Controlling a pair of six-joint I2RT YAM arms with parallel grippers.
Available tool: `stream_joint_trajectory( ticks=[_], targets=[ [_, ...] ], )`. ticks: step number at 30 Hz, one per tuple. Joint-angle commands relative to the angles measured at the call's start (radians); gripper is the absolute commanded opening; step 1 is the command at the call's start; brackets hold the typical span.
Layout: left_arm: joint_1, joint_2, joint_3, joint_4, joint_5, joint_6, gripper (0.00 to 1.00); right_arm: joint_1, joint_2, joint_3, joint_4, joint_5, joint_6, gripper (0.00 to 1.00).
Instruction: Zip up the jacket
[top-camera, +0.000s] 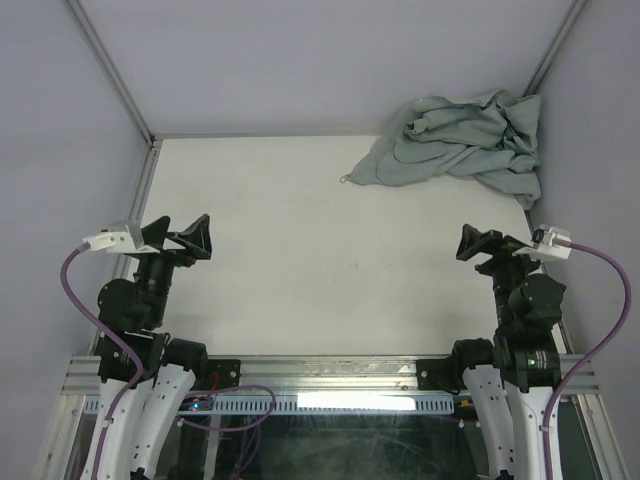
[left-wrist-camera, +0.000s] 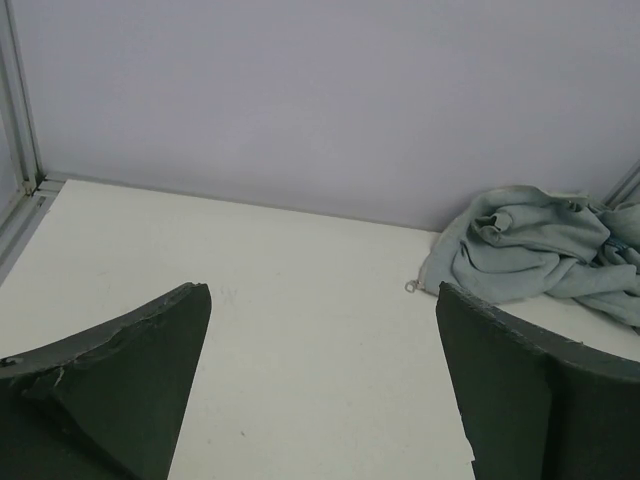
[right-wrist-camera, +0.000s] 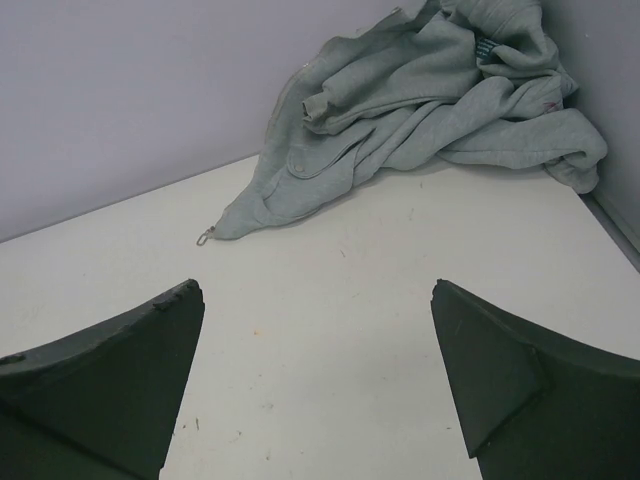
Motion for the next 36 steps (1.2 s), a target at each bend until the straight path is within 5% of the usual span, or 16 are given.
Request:
stream_joint_trajectory(
  ticks=[1, 16, 27, 36],
  targets=[
    [0.012, 0.0, -0.003, 0.065, 0.032, -0.012, 0.99, -0.006, 0.011, 0.043, 0.049, 0.011, 0.015, 0.99],
    [0.011, -0.002, -0.008, 0.079, 0.032, -0.016, 0.99, -0.006, 0.255, -0.02, 0.241, -0.134, 0.148, 0.99],
    [0.007, 0.011, -0.011, 0.081, 0.036, -0.017, 0.99, -0.008, 0.927, -0.044, 0.743, 0.073, 0.347, 1.0],
    [0.007, 0.039, -0.011, 0.081, 0.044, -0.016, 0.99, -0.076, 1.525, 0.342, 0.914, 0.175, 0.501, 0.99]
  ],
)
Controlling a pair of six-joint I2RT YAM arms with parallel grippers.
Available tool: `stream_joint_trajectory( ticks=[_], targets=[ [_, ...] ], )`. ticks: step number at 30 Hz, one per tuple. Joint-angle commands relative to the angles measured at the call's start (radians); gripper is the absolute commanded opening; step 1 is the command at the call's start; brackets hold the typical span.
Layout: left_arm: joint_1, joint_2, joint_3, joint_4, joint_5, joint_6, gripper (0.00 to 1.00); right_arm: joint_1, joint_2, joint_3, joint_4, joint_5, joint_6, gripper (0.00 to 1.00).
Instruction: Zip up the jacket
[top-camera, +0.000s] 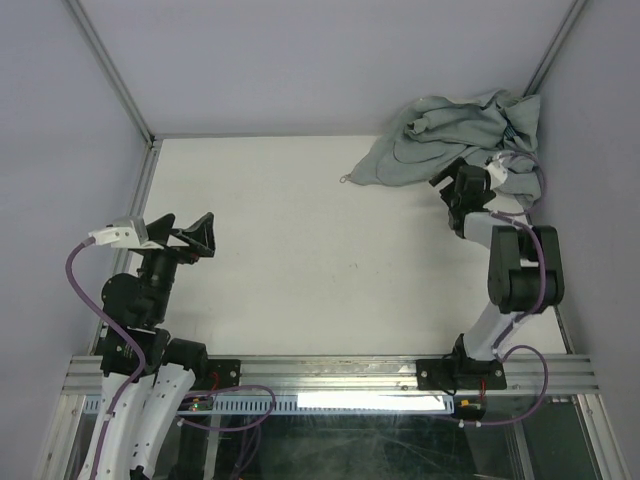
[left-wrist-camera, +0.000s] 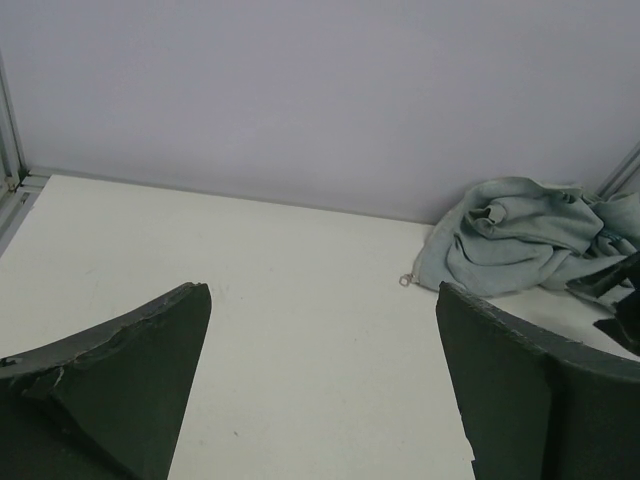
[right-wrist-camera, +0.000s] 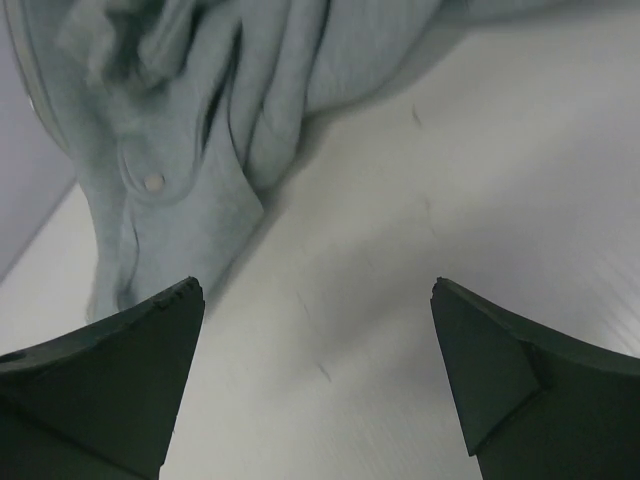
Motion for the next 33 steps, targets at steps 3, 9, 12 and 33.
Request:
stream_joint_trajectory(
  ticks=[3, 9, 12, 33],
  targets=[
    [0.008, 0.022, 0.002, 0.047, 0.02, -0.003, 0.99, -0.052, 0.302, 0.367, 0.11, 0.081, 0.105, 0.99],
    [0.007, 0.044, 0.004, 0.046, 0.029, -0.003, 0.99, -0.059, 0.593, 0.74, -0.12, 0.159, 0.288, 0.99],
    [0.008, 0.048, 0.003, 0.045, 0.028, -0.003, 0.99, -0.059, 0.713, 0.906, -0.245, 0.167, 0.325, 0.99],
    [0.007, 0.005, 0.002, 0.048, 0.034, -0.01, 0.99, 0.183, 0.463, 0.906, -0.247, -0.434, -0.018, 0.0]
  ],
)
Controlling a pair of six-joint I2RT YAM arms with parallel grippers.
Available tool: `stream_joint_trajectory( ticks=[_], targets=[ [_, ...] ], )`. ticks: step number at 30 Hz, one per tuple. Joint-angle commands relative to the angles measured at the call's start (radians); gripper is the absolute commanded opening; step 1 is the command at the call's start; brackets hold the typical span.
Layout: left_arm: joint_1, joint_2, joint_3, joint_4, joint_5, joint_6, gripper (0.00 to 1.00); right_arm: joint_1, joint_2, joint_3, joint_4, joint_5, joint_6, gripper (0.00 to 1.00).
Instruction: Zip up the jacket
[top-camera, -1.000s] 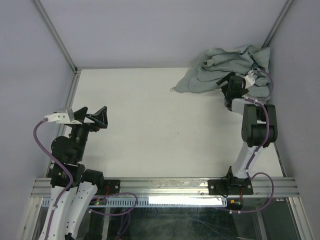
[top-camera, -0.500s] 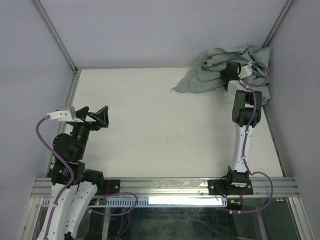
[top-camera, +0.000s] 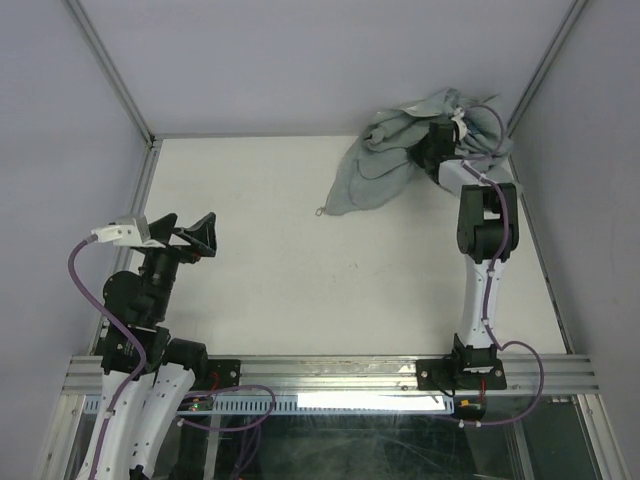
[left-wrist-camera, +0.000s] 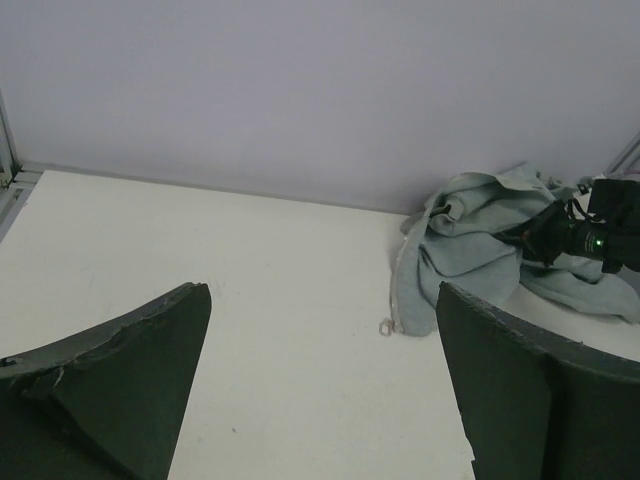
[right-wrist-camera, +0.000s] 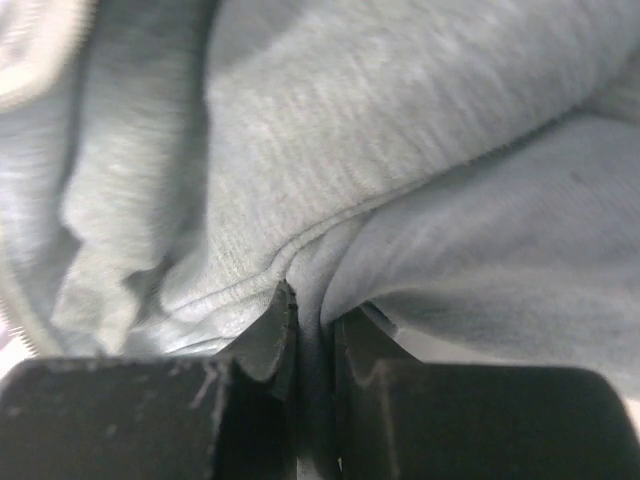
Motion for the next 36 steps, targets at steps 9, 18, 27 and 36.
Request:
stream_joint_trajectory(
  ticks=[9, 18, 27, 36],
  targets=[
    [0.008, -0.033, 0.002, 0.047, 0.017, -0.012, 0.99, 0.397, -0.296, 0.263, 0.016, -0.573, -0.155, 0.0],
    [0.007, -0.042, 0.0, 0.047, 0.023, -0.015, 0.99, 0.41, -0.551, 0.017, -0.022, -0.324, -0.171, 0.0],
    [0.002, 0.058, 0.01, 0.036, 0.16, -0.111, 0.99, 0.266, -0.722, -0.519, -0.072, -0.22, -0.126, 0.21],
    [0.001, 0.291, 0.003, 0.003, 0.281, -0.304, 0.99, 0.291, -0.948, -0.684, -0.275, -0.135, -0.401, 0.67]
  ],
)
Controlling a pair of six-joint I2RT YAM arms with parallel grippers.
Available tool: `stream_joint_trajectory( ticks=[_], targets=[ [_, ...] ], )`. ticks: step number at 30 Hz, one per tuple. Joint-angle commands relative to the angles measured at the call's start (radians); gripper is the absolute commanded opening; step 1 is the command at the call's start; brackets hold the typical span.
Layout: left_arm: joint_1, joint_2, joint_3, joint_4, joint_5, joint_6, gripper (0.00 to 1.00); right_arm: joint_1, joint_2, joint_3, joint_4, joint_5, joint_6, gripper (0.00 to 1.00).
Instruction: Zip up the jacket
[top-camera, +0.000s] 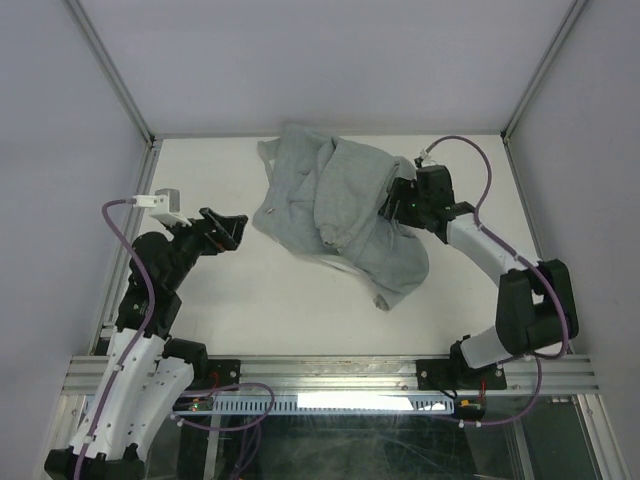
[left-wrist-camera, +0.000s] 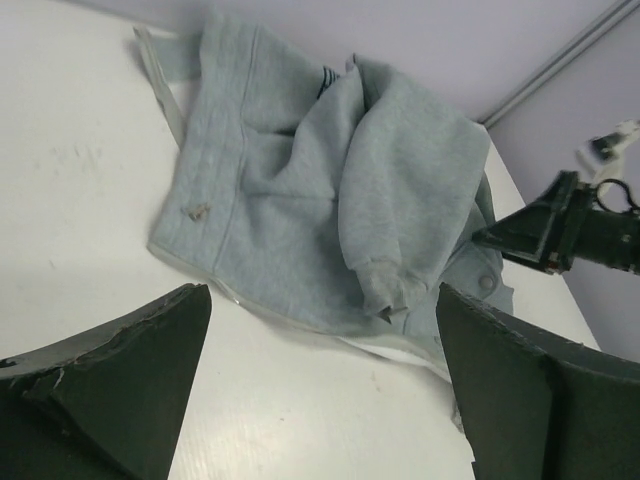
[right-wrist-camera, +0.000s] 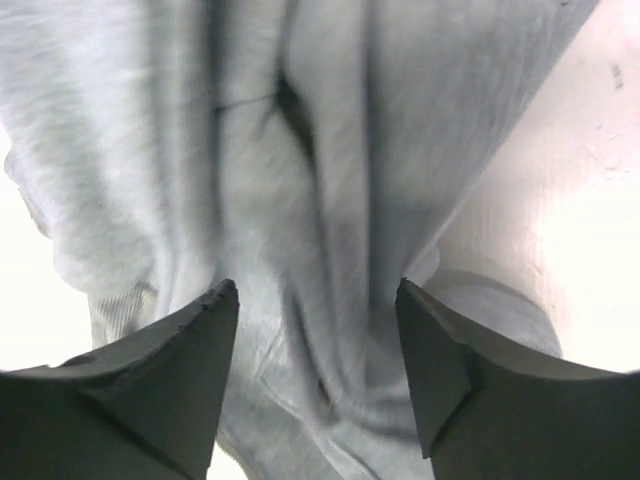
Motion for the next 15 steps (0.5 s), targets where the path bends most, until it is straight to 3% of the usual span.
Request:
stream_joint_trajectory(
  ticks=[1, 5, 9, 15],
  targets=[
    [0.002, 0.096, -0.001, 0.019, 0.087, -0.12, 0.99, 0.057, -0.229, 0.009, -0.053, 0.088, -0.187, 0.7],
    [0.003, 0.184, -0.026, 0.062, 0.115, -0.176, 0.99, 0.187, -0.345, -0.002, -0.132, 0.163, -0.276, 0.73],
    [0.002, 0.231, -0.047, 0.096, 0.094, -0.208, 0.99, 0.32, -0.39, -0.006, -0.135, 0.13, -0.346, 0.73],
    [0.002, 0.231, -0.056, 0.086, 0.038, -0.261, 0.99, 0.502, -0.209, 0.098, -0.176, 0.078, -0.473, 0.73]
  ],
)
